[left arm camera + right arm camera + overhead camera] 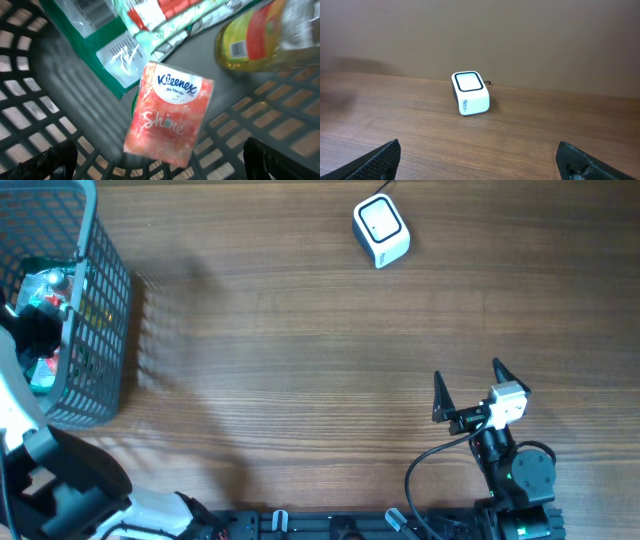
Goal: Scan the item barcode
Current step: 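Reach the left gripper into the grey basket toward the Kleenex pack, then grasp the Kleenex tissue pack with the left gripper and lift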
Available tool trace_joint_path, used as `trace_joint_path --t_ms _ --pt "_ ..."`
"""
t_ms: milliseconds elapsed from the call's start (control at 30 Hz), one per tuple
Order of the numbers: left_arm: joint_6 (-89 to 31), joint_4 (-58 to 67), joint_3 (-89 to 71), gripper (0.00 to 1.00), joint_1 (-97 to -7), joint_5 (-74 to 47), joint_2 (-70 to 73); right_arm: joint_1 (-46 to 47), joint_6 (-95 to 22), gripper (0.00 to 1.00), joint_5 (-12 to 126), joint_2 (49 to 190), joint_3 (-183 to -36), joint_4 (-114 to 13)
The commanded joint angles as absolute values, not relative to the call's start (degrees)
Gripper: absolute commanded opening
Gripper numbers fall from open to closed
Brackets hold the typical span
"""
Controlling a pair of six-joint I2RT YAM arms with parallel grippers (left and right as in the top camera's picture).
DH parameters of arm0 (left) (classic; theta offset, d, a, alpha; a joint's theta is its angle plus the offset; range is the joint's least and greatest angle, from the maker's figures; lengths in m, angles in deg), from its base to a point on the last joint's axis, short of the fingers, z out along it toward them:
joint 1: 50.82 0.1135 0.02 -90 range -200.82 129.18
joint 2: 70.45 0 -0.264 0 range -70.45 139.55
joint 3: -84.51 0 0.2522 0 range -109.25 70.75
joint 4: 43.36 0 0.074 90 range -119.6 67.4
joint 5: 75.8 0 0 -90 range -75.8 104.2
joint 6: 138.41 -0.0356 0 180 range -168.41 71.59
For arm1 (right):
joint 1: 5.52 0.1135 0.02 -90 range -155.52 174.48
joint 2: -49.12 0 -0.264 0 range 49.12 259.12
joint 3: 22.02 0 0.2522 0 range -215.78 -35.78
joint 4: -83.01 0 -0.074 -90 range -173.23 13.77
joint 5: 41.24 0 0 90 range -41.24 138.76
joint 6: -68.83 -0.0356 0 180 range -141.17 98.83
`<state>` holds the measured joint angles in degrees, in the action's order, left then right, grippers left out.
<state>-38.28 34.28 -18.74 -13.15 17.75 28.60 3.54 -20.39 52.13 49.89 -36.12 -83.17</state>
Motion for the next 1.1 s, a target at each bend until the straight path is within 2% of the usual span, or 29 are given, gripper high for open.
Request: trace_joint_path --t_ms 0,367,533,733,800,933,1067 --pt "-40.72 33.91 -18.04 0.98 -12.91 18.47 31.57 3.23 -19.83 1.00 51.63 49.39 -36.08 -83.28" --pt "-40.70 30.65 -15.29 0.98 -12.27 18.52 36.07 3.23 -19.80 1.00 51.63 49.39 -36.08 -83.28" --pt "-40.68 28.38 -13.17 0.91 -12.27 18.52 36.22 3.23 -19.80 1.00 51.63 49.39 -36.08 -83.30" --pt "-40.68 26.50 -11.90 0.89 -12.29 18.49 36.22 3.23 -19.80 1.00 51.63 49.39 -36.08 -83.30" --pt "-40.68 26.10 -11.90 0.83 -12.29 17.82 36.22 3.23 -19.80 1.00 51.63 49.39 -36.08 -83.28" --pt "-40.68 26.21 -11.90 0.60 -12.29 16.53 36.22 3.23 -19.80 1.00 51.63 49.39 -36.08 -83.30" --pt "-40.68 26.32 -11.92 0.51 -12.29 16.55 36.16 3.23 -19.83 1.00 51.63 49.39 -36.08 -83.28"
